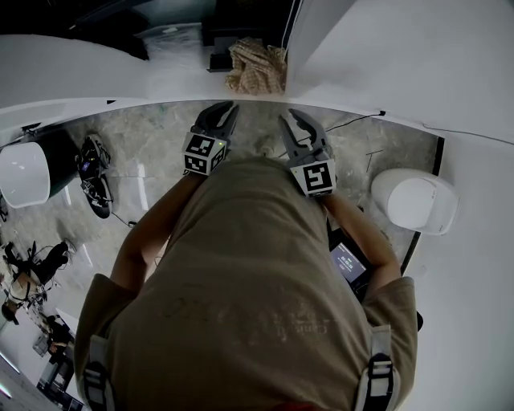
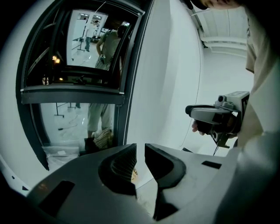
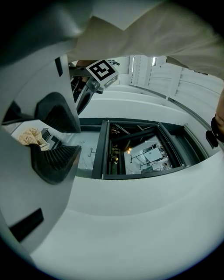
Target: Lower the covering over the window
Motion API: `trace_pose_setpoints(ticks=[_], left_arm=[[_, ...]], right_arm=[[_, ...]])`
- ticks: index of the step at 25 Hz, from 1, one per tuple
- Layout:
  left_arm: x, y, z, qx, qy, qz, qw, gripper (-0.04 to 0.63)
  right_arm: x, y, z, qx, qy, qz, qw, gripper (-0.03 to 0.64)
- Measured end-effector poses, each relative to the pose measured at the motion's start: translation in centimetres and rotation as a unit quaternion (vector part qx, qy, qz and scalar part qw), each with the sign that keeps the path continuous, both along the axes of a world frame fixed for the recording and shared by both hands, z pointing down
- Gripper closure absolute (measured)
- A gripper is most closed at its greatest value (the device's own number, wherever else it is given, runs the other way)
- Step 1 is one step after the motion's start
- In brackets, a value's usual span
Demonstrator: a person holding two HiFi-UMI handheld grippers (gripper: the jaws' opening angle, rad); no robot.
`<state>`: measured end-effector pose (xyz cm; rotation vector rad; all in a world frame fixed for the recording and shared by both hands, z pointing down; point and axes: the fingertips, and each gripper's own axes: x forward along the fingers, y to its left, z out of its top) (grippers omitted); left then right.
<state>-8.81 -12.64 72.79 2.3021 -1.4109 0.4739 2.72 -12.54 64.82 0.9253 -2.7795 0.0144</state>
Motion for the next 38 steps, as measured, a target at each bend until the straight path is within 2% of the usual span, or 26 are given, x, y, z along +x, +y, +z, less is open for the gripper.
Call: trace_pose_setpoints(ticks=[9, 21, 29, 33, 38], left_arm=[[1.5, 0.2, 0.1, -0.007, -0.005, 0.029, 0.9995, 0.528], [3.7, 0.9, 0.7, -0.014, 0.014, 0.052, 0.9985, 0.528], [3.9, 2.0, 0.7, -0.013, 0.041, 0.055, 0.9976, 0.528], [2.8, 2.2, 0.8, -0.01, 0.045, 0.056, 0.9973, 0.528], [-0.6, 1.8, 0.6, -0.009, 0.042, 0.051, 0.9978, 0.54]], right_arm=[[1.1, -0.1, 0.0, -0.008, -0.004, 0.025, 1.0, 0.534], [2.6, 1.1, 0.8, -0.019, 0.003, 0.04, 0.999, 0.534], [2.1, 2.2, 1.7, -0.021, 0.011, 0.036, 0.999, 0.534], [0.8, 2.5, 1.5, -0.026, 0.009, 0.04, 0.999, 0.534], [-1.8, 2.0, 0.8, -0.011, 0.017, 0.047, 0.999, 0.534]])
